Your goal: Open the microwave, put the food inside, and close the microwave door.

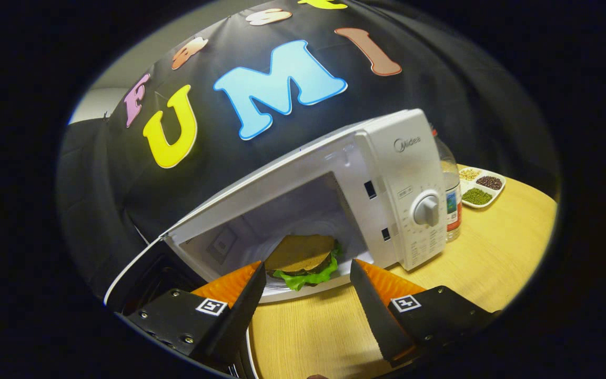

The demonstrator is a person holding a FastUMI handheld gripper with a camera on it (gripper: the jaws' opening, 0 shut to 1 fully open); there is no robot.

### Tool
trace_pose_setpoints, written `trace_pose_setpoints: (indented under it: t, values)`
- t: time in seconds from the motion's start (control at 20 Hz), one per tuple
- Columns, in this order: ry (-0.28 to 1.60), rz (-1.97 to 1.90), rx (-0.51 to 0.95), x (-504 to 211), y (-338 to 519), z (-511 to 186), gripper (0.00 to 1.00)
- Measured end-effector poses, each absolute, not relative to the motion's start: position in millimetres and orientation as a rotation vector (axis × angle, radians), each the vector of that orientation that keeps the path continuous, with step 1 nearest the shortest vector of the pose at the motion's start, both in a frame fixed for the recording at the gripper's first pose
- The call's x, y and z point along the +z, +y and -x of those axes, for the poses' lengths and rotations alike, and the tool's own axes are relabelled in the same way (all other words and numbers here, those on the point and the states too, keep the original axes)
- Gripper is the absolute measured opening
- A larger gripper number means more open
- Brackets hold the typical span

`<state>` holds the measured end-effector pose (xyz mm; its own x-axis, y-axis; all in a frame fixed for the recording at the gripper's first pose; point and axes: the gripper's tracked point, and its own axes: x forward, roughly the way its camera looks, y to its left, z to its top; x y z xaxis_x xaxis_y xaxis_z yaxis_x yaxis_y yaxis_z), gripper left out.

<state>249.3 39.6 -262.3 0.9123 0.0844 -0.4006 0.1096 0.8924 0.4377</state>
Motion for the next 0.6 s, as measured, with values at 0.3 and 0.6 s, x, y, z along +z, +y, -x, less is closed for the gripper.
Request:
trace_pose_setpoints:
  t: [0.3, 0.6]
  values:
    - [0.381, -0.376, 0.044, -210.9, 45.2, -177.7, 0.97]
    - [0.321, -0.322, 0.157, -158.4, 84.0, -115.8, 0.97]
